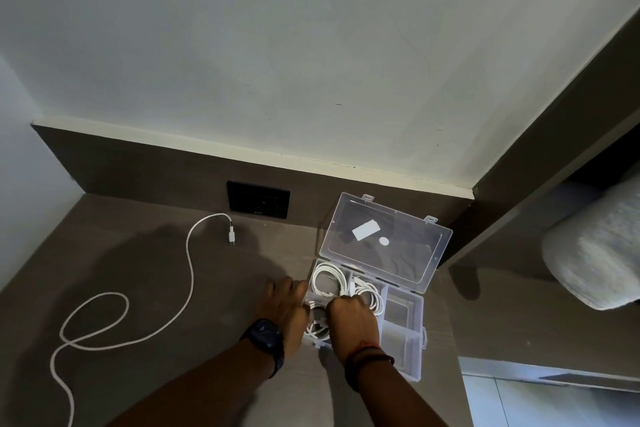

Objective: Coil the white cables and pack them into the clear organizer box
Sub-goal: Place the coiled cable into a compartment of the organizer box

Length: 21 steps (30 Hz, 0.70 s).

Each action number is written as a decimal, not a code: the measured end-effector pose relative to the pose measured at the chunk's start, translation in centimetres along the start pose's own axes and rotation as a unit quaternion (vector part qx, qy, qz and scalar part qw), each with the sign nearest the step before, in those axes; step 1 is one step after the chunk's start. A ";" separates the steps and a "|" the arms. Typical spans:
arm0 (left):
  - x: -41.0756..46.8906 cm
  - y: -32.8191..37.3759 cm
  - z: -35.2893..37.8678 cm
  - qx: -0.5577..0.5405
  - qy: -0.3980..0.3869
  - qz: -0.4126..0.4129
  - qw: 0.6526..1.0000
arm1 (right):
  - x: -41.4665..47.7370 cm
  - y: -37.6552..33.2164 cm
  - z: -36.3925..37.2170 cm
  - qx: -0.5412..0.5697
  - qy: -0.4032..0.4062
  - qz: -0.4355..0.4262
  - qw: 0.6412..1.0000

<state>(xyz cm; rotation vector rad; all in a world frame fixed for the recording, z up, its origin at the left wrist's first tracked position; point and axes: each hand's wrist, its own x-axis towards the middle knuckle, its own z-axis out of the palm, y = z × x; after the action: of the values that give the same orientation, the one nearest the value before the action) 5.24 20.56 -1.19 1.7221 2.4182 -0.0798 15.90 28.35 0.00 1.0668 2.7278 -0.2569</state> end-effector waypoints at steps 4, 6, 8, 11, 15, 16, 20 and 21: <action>-0.7 -0.5 -0.2 -0.013 0.067 0.020 0.997 | 0.0 0.5 0.0 0.068 -0.005 0.032 0.997; -0.7 -0.9 0.4 -0.026 0.106 0.028 0.994 | 0.0 0.7 0.0 0.081 -0.001 0.038 0.996; -0.8 -1.3 0.7 -0.060 0.119 0.034 0.991 | 0.0 0.8 -0.1 0.092 0.001 0.040 0.995; -0.7 -2.6 1.2 -0.193 0.102 0.065 0.974 | -0.1 0.9 -0.4 0.105 0.017 0.037 0.994; -0.5 -5.6 0.6 -0.288 0.134 -0.054 0.947 | 0.2 0.4 -1.6 0.143 0.112 0.036 0.983; -0.3 -6.9 0.4 -0.275 0.163 -0.079 0.944 | 0.6 -0.2 -2.0 0.153 0.130 0.034 0.979; 0.6 -13.5 -0.3 -0.273 0.234 -0.255 0.898 | 4.1 -4.0 -2.9 0.216 0.134 -0.007 0.967; 0.8 -15.3 -0.1 -0.259 0.233 -0.306 0.886 | 5.3 -5.4 -3.0 0.233 0.131 -0.018 0.964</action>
<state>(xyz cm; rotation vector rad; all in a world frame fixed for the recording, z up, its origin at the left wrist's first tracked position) -9.40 16.25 -2.05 0.7649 2.8461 0.9086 7.98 28.56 2.08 1.2374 3.0047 -0.8565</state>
